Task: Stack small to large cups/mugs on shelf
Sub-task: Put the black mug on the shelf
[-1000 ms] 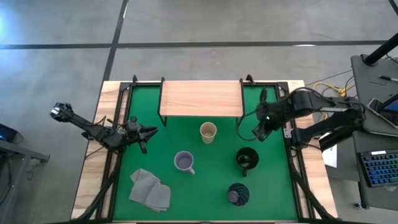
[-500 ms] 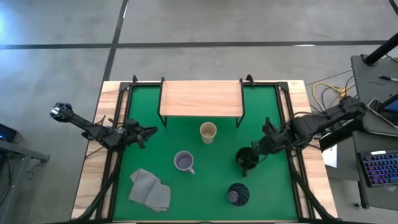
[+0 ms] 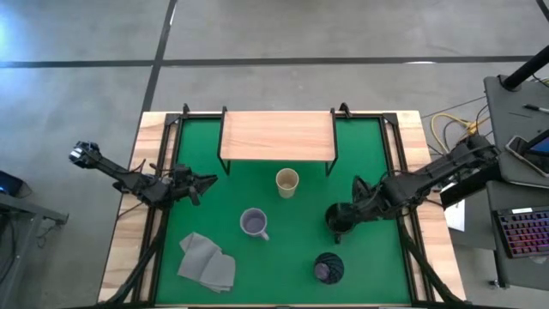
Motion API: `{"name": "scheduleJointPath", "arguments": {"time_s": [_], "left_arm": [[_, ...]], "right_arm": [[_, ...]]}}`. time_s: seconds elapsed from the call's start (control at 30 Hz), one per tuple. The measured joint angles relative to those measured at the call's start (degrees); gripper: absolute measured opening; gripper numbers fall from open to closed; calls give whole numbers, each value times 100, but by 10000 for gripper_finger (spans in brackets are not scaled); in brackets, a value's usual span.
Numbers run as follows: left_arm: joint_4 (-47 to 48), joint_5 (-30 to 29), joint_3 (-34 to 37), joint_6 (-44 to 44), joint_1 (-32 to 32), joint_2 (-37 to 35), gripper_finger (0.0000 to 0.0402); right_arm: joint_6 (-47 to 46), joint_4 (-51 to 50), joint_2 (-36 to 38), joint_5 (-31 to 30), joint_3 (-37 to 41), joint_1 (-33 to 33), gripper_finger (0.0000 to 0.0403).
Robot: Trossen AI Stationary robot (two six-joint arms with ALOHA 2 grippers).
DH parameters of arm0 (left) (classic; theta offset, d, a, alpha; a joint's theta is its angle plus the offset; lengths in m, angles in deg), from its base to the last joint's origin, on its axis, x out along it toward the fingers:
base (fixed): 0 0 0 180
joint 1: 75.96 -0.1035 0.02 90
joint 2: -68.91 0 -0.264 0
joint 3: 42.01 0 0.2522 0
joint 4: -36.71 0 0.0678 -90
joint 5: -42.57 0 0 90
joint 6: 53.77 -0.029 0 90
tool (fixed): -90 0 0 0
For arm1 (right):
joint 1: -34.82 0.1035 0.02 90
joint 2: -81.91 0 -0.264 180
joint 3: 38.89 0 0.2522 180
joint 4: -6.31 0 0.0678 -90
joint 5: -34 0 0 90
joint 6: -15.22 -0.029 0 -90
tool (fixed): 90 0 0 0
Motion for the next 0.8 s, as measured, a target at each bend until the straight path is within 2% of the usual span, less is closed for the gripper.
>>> {"name": "scheduleJointPath", "arguments": {"time_s": [0.43,0.57,0.8], "left_arm": [[6,-1,0,-2,0,2,52],[6,0,0,-6,0,2,52],[6,0,0,-35,0,6,52]], "right_arm": [[34,-46,-537,88,85,0,136],[142,-16,-628,111,136,-2,106],[701,-67,-594,54,94,-154,22]]}}
